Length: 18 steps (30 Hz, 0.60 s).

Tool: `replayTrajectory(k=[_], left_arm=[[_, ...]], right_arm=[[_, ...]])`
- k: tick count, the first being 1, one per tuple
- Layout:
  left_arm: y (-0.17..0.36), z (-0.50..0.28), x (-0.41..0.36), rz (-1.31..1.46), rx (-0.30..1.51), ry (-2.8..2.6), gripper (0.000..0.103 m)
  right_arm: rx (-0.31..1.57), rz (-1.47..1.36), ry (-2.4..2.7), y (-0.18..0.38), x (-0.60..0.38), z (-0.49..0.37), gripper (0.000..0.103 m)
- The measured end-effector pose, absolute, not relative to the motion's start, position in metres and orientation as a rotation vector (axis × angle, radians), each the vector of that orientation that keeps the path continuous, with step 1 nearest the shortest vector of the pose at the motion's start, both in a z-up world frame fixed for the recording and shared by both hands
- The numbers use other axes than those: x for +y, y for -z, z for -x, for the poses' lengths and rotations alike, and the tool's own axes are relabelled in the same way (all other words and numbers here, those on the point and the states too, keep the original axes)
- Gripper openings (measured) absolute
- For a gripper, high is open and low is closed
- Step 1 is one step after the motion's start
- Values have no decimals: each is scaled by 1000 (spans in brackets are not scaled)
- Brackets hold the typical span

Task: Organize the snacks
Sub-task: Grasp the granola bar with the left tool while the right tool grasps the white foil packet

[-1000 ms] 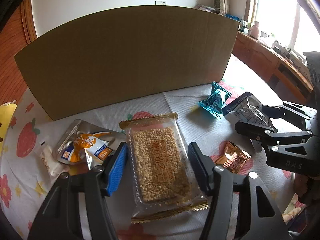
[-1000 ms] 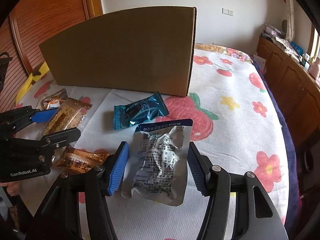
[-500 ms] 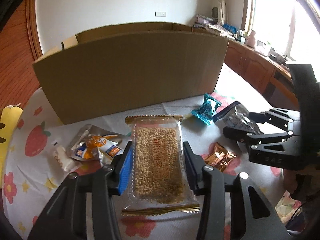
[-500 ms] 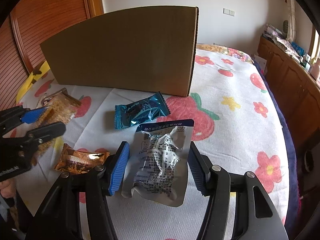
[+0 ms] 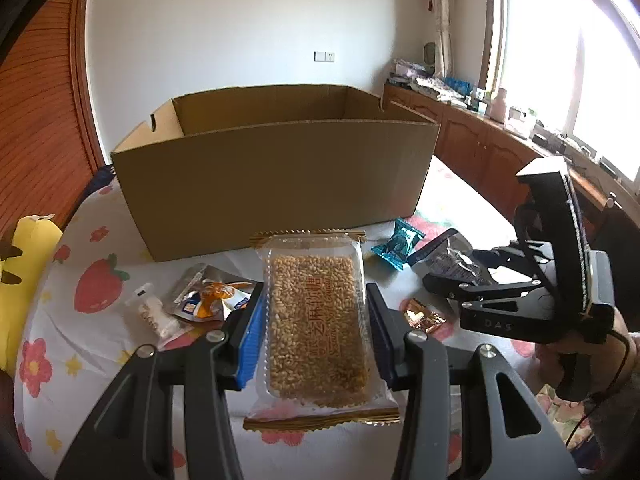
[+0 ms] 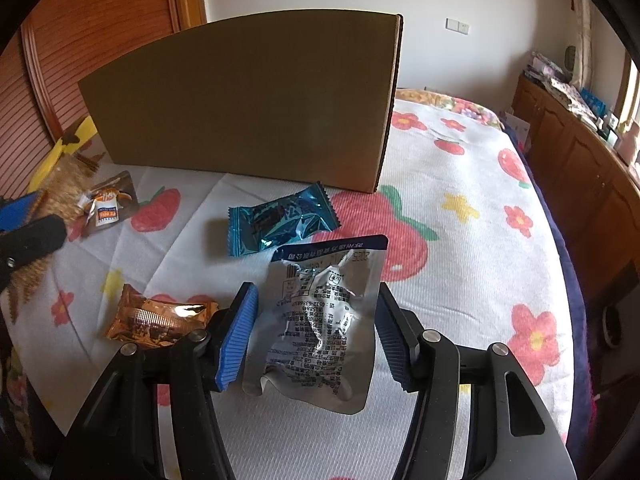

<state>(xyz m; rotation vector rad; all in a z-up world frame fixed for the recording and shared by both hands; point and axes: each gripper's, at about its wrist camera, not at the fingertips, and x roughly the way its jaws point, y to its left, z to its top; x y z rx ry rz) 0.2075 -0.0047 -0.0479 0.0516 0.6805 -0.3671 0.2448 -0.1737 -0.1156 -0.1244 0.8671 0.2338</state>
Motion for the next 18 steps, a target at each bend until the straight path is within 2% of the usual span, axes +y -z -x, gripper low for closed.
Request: replayTrajectory(k=[7, 8, 9, 18], left_arm=[[38, -198, 0, -28, 653, 355, 46], [37, -197, 0, -28, 650, 353, 46], [36, -196, 1, -26, 647, 351, 46], [34, -192, 5, -17, 635, 349, 46]], right_arm=[[868, 107, -256, 114, -175, -243, 53], [864, 113, -257, 112, -175, -242, 42], [858, 120, -256, 110, -176, -241, 41], [842, 128, -285, 95, -181, -223, 35]])
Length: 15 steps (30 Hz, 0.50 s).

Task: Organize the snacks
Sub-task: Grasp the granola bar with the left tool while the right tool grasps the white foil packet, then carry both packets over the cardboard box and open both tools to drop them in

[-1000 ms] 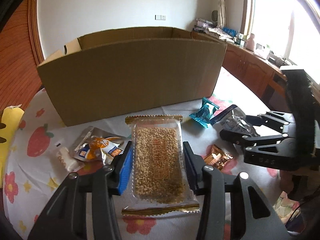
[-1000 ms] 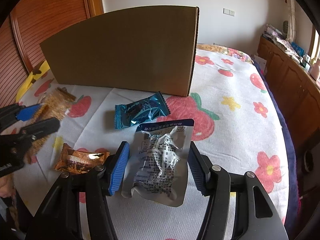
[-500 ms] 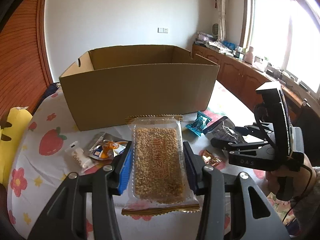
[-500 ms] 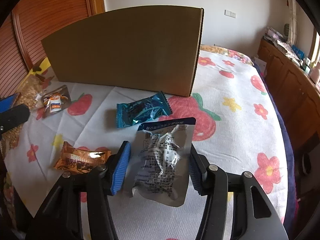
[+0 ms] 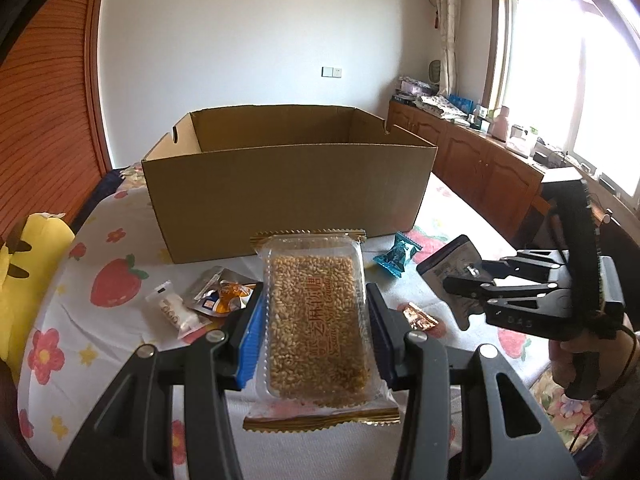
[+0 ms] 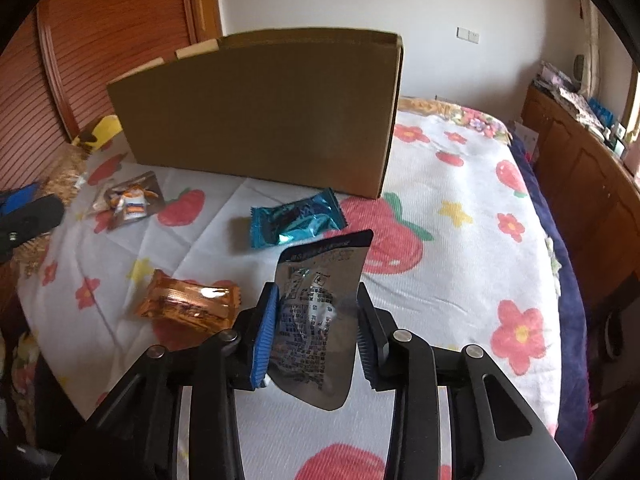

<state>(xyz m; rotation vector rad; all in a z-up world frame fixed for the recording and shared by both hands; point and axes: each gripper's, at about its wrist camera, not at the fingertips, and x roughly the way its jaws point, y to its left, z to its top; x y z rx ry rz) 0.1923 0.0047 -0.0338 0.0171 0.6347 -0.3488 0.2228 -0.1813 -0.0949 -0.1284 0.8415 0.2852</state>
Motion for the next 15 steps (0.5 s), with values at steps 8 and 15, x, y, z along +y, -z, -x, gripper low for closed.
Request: replayTrajectory(k=[8, 15], left_arm=[[27, -188, 4, -27, 620, 341, 46], [22, -182, 4, -28, 608, 334, 46]], right_arm=[[796, 93, -311, 72, -186, -208, 35], [764, 85, -330, 57, -182, -194, 35]])
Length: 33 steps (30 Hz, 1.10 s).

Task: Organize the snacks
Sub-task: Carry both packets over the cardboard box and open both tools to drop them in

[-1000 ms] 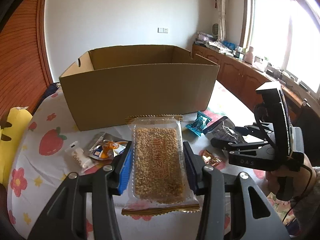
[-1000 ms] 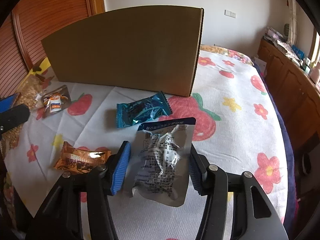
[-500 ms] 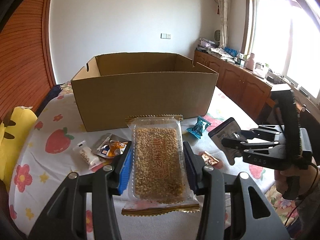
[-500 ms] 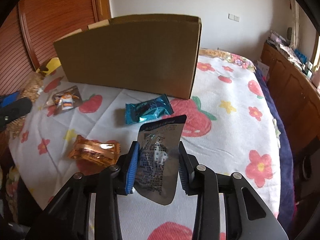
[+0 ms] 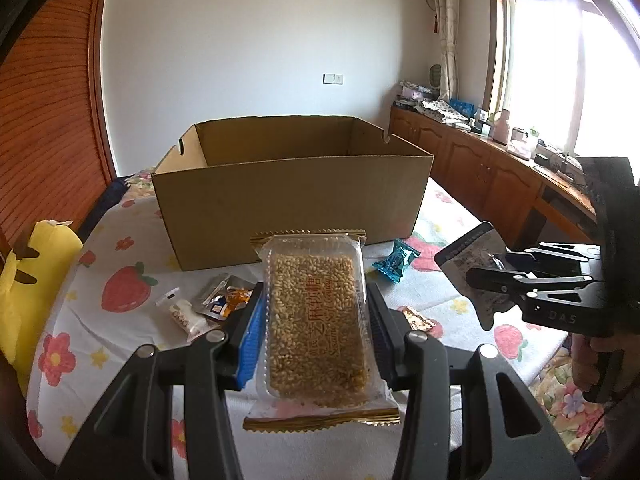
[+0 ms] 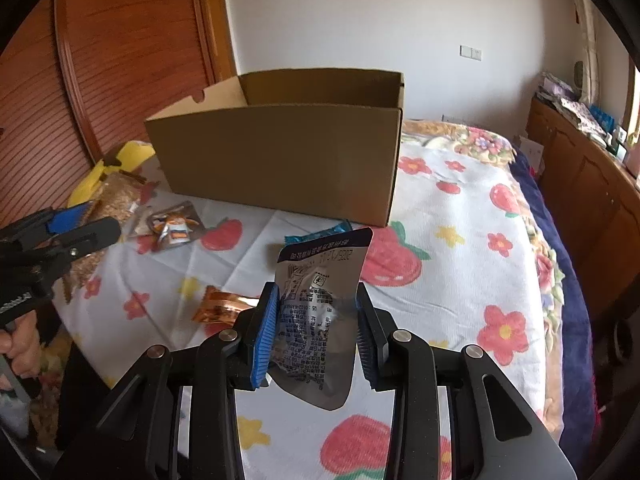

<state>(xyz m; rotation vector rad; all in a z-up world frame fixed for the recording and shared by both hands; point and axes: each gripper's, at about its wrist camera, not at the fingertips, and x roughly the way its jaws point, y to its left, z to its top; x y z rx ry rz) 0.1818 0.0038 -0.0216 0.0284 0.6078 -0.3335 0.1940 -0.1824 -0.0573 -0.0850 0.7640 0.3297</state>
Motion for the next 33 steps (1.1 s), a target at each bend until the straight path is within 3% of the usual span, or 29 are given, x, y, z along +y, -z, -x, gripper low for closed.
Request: replayTrajectory(k=[33], left_arm=[[-41, -157, 27, -9, 461, 295, 46]], right_arm=[[604, 140, -390, -14, -159, -155, 36]])
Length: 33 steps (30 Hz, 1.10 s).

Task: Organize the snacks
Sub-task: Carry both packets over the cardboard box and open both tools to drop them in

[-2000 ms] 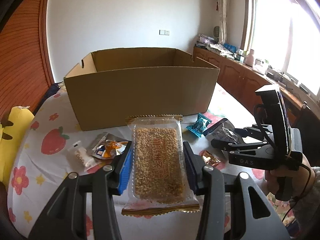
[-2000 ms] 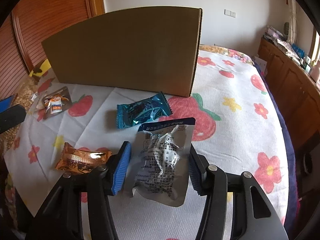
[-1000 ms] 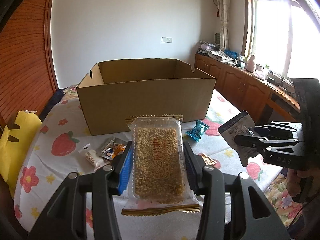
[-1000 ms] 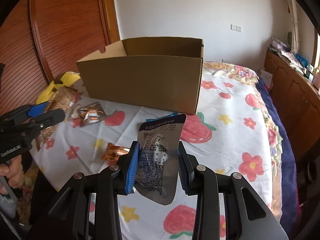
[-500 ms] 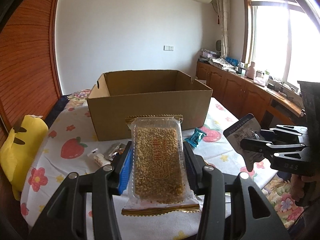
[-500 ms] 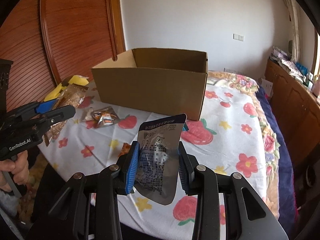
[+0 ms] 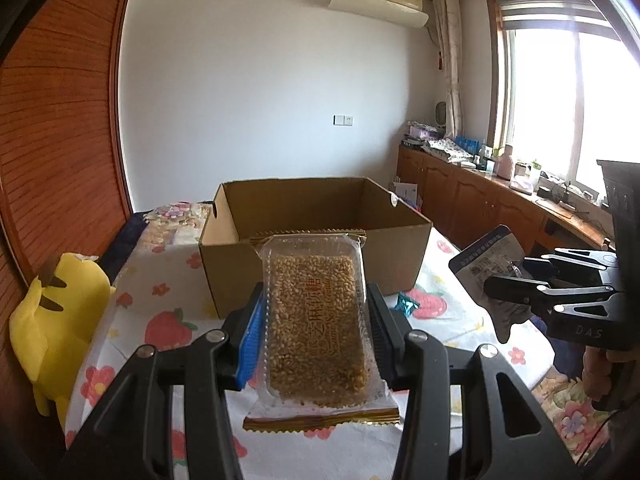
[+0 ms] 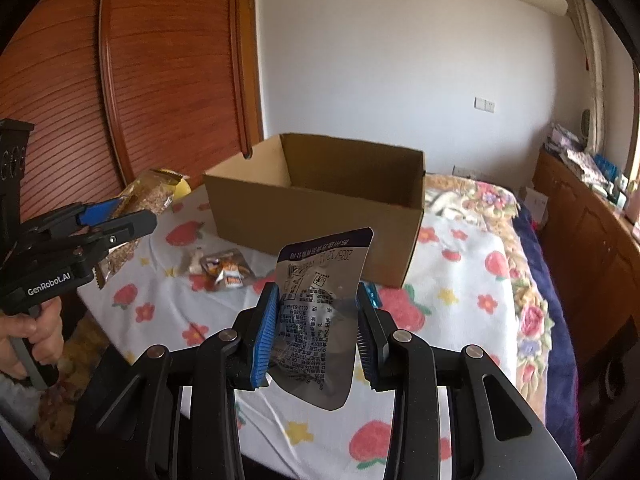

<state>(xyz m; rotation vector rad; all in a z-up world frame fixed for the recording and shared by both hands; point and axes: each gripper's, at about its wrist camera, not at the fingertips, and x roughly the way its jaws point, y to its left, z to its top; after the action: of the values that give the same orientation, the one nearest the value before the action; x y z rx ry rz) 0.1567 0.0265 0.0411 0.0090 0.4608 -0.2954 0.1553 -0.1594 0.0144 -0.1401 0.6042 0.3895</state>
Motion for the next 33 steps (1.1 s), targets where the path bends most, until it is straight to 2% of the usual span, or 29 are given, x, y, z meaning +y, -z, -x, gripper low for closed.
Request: replayTrajectory(k=[10, 23, 33], left_arm=[[-55, -196, 30, -11, 439, 297, 46], [-68, -282, 28, -23, 434, 297, 46], [-44, -337, 28, -20, 466, 292, 46]], right_arm=[[562, 167, -415, -34, -146, -185, 36], [545, 151, -440, -38, -138, -265, 36], [515, 82, -416, -23, -148, -312, 36]])
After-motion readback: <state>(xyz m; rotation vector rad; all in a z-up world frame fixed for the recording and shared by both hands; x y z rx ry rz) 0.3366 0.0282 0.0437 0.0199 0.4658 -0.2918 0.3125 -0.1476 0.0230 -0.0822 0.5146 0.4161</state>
